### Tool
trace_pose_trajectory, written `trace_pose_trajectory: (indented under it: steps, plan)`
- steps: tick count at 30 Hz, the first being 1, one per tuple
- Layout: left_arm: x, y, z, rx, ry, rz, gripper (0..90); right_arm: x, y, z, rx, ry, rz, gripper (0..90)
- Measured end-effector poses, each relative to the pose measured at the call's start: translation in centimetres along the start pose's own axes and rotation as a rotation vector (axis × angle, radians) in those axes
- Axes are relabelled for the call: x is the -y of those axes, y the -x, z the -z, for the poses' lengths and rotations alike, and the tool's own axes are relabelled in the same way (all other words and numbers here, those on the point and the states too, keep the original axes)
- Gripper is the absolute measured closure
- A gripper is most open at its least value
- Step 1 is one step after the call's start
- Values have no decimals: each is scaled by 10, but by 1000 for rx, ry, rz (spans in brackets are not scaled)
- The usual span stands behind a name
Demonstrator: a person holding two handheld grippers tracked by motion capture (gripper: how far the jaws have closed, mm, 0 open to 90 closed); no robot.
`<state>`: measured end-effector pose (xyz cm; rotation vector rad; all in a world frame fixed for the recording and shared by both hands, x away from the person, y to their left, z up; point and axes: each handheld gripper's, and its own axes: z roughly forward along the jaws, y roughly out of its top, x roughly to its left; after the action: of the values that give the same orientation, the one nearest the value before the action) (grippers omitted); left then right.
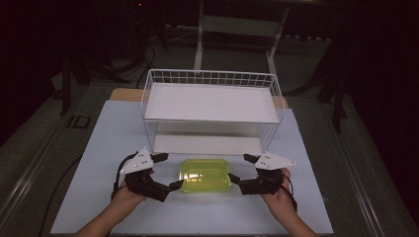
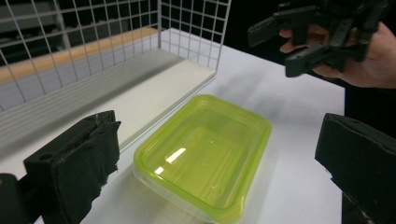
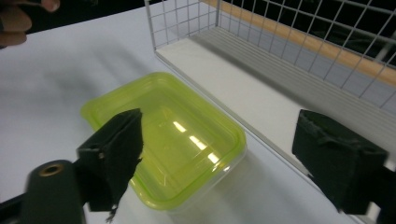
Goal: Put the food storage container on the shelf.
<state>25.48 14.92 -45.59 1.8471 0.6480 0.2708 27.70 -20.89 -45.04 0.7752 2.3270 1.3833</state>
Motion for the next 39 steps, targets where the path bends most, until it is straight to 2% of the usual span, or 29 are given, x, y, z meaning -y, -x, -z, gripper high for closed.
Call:
trace_pose_trajectory:
  steps: [1, 4, 5, 6, 9, 10, 11, 13, 16, 17, 19, 21, 24, 27, 30, 32, 33, 34, 37, 39]
  plan:
    - [0, 0, -2, 0, -5, -1, 3, 0, 1, -1, -19, 1, -12, 157]
    - [0, -1, -8, -9, -25, 9, 3, -1, 1, -6, -4, -10, -28, 129]
    - [1, -4, -12, -1, -36, 37, 3, -1, 0, -12, 17, -33, -58, 110]
    - [2, -5, -14, -5, -34, 48, 2, -1, 0, -14, 27, -30, -68, 110]
    - [5, -10, -21, -20, -56, 73, 2, 1, 0, -21, 14, -39, -100, 110]
    - [7, -12, -23, -23, -68, 94, 3, 2, 0, -23, 5, -47, -115, 110]
    - [8, -15, -25, -9, -80, 120, 3, 3, 0, -25, -2, -54, -127, 110]
    - [11, -18, -30, -26, -112, 154, 3, 6, 0, -29, -5, -73, -131, 138]
    - [18, -22, -35, -47, -148, 194, 115, 10, 1, -35, -4, -113, -155, 179]
    - [20, -24, -37, -41, -154, 216, 117, 12, 2, -37, -2, -125, -168, 204]
    - [24, -27, -41, -62, -171, 251, 150, 16, 4, -40, 3, -140, -189, 227]
    - [28, -28, -45, -77, -194, 270, 155, 19, 5, -42, 8, -170, -201, 278]
    - [33, -25, -51, -106, -226, 291, 171, 24, 5, -45, 13, -193, -223, 304]
    - [35, -23, -56, -96, -261, 315, 226, 29, 6, -48, 1, -217, -250, 337]
    - [36, -22, -58, -84, -277, 322, 372, 31, 7, -51, 1, -243, -250, 346]
    - [36, -24, -59, -63, -280, 356, 410, 33, 7, -52, -10, -248, -264, 401]
    - [36, -25, -58, -60, -283, 368, 445, 33, 7, -52, -11, -253, -269, 401]
    - [37, -27, -58, -59, -285, 373, 519, 33, 8, -52, -19, -256, -276, 417]
    - [39, -28, -57, -41, -282, 389, 554, 33, 8, -52, -34, -257, -295, 454]
    - [39, -27, -56, -46, -279, 374, 575, 33, 8, -51, -45, -261, -301, 489]
